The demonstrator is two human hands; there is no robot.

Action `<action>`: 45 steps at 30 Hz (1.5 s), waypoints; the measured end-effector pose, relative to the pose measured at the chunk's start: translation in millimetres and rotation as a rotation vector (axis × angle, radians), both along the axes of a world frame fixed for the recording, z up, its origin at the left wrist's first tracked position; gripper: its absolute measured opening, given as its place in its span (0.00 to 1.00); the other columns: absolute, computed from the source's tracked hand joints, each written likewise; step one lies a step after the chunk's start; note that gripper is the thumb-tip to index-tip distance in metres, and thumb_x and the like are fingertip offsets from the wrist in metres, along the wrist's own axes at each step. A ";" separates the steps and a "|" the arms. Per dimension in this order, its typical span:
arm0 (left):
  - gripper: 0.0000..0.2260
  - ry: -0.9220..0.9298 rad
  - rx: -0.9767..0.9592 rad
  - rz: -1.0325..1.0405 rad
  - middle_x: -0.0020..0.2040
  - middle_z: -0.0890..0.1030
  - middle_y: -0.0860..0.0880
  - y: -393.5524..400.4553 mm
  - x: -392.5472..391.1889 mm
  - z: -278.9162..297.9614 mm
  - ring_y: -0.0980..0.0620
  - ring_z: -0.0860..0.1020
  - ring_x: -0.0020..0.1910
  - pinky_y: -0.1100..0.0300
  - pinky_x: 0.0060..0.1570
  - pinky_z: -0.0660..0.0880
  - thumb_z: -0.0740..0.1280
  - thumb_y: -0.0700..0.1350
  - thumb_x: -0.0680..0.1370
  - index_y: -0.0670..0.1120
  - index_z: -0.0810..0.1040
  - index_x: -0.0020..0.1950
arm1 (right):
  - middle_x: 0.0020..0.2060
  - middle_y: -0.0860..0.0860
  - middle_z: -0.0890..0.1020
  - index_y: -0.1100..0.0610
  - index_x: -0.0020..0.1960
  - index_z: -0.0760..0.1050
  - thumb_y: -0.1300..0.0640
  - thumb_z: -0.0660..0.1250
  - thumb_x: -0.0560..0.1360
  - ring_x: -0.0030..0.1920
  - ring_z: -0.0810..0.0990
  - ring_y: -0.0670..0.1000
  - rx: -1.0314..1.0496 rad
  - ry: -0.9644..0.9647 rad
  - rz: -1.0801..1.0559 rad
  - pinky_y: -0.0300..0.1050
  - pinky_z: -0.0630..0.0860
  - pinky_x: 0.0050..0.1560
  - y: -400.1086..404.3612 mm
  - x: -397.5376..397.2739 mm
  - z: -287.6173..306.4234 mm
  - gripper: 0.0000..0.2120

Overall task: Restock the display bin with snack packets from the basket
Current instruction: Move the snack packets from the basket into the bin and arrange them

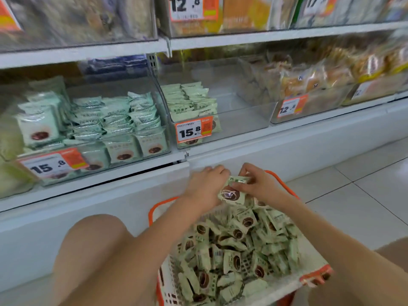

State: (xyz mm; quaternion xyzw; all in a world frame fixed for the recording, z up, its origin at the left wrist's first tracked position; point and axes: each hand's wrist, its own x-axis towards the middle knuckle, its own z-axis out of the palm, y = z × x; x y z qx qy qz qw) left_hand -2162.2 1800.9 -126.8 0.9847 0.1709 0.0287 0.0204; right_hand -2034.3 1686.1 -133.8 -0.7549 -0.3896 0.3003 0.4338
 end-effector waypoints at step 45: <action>0.22 -0.092 0.172 0.275 0.59 0.76 0.49 119.5 19.8 69.8 0.48 0.65 0.63 0.51 0.55 0.68 0.63 0.33 0.73 0.45 0.67 0.65 | 0.46 0.48 0.80 0.50 0.36 0.79 0.64 0.68 0.72 0.42 0.78 0.48 -0.527 -0.713 0.461 0.38 0.76 0.29 217.1 99.0 119.8 0.11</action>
